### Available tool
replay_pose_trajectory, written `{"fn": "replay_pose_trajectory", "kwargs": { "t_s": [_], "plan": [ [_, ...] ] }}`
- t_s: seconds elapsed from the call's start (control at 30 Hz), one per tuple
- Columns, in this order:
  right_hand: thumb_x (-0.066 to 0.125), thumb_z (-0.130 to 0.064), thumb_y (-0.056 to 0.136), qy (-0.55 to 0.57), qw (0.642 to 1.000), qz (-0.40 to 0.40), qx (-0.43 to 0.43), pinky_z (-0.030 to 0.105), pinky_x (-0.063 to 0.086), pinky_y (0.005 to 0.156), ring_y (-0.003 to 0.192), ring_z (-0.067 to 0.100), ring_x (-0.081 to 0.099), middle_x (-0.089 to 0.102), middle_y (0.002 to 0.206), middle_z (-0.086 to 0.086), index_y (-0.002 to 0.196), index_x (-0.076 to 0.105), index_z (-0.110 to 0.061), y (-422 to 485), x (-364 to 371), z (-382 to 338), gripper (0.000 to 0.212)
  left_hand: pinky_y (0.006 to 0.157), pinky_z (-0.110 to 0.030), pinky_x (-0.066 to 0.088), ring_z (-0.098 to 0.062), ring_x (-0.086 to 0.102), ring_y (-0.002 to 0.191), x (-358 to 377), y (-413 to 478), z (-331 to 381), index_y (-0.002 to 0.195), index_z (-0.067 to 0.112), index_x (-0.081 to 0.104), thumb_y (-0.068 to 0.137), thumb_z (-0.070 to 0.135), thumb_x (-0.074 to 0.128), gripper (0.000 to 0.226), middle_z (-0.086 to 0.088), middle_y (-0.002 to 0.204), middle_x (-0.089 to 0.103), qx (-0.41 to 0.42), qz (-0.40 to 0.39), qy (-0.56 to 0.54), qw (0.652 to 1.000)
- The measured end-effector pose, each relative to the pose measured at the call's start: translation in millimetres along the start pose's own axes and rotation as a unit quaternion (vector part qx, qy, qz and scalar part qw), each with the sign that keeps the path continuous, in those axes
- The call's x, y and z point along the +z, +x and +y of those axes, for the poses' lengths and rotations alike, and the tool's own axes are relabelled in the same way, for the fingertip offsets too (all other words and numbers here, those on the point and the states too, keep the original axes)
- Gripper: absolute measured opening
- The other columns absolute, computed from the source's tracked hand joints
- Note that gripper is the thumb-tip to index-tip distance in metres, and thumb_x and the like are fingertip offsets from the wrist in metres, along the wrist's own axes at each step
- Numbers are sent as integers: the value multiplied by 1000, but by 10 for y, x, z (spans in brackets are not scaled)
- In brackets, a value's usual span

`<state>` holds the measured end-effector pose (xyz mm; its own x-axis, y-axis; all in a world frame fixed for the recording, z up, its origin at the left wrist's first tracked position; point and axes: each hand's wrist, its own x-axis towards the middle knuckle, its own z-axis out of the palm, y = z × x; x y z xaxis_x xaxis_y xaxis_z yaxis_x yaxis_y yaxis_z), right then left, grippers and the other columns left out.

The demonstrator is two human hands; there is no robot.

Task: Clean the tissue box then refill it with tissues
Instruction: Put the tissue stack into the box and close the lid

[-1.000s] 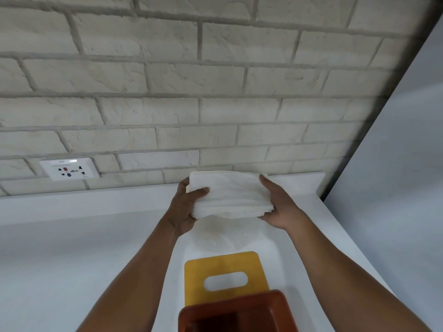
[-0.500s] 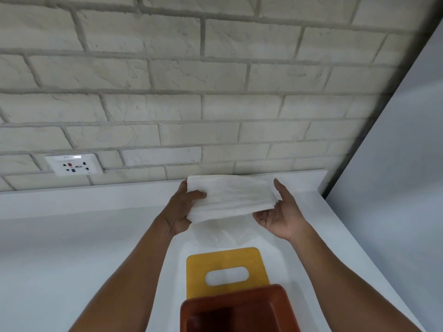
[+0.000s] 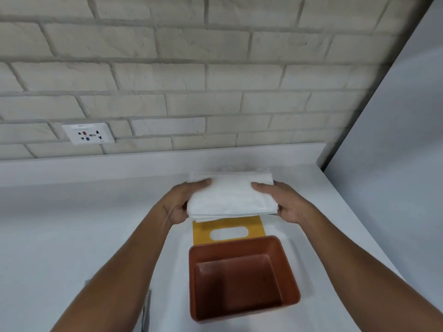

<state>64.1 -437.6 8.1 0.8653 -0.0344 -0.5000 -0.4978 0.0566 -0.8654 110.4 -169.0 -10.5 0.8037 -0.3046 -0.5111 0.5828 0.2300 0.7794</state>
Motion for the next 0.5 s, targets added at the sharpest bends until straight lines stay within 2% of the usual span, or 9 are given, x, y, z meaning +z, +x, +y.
{"fn": "replay_pose_trajectory", "kwargs": {
  "t_s": [0.07, 0.13, 0.2, 0.27, 0.33, 0.43, 0.5],
  "plan": [
    [81, -38, 77, -14, 1000, -9, -9, 43, 55, 93, 100, 26, 71, 75, 107, 6, 114, 70, -16, -102, 3, 52, 44, 87, -44, 65, -32, 78, 103, 4, -147, -70, 131, 0, 69, 76, 16, 85, 60, -19, 122, 76, -25, -32, 9, 999],
    [81, -41, 76, -30, 999, 0, -21, 45, 53, 96, 100, 26, 72, 75, 107, 6, 114, 71, -15, -178, 16, 109, 47, 86, -45, 65, -33, 78, 102, 5, -217, -149, 129, 1, 69, 83, 10, 80, 48, -20, 122, 76, -18, -32, -2, 999],
    [83, -39, 75, -21, 1000, 4, -20, 46, 53, 96, 100, 26, 72, 75, 107, 6, 115, 70, -13, -259, 34, 172, 49, 88, -46, 65, -34, 76, 108, 10, -261, -226, 135, 6, 65, 91, 6, 76, 45, -17, 124, 75, 20, -22, 3, 1000],
    [81, -29, 78, 2, 1000, -11, -13, 45, 53, 96, 101, 26, 71, 74, 108, 7, 117, 68, -12, -369, 55, 206, 45, 85, -43, 64, -31, 73, 107, 4, -313, -257, 136, 16, 63, 93, 1, 74, 48, -13, 125, 72, 68, -15, 40, 997],
    [78, -20, 82, 1, 1000, -28, -15, 41, 54, 92, 101, 26, 71, 74, 109, 7, 118, 68, -13, -478, 68, 231, 38, 76, -37, 65, -26, 71, 99, 5, -396, -264, 127, 22, 66, 93, -4, 72, 44, -10, 120, 69, 99, -22, 110, 989],
    [77, -17, 83, -26, 999, -20, -17, 35, 55, 87, 99, 23, 72, 75, 108, 5, 118, 68, -15, -611, 73, 274, 37, 66, -32, 63, -22, 70, 87, 9, -525, -252, 111, 24, 69, 92, -5, 73, 35, -10, 112, 67, 117, -14, 196, 973],
    [77, -17, 84, -45, 999, -13, -15, 32, 56, 83, 97, 21, 72, 75, 107, 3, 117, 68, -17, -705, 75, 307, 35, 62, -31, 57, -25, 64, 84, 30, -624, -267, 114, 26, 68, 92, -3, 74, 37, -9, 111, 65, 135, -2, 249, 959]
  ]
}}
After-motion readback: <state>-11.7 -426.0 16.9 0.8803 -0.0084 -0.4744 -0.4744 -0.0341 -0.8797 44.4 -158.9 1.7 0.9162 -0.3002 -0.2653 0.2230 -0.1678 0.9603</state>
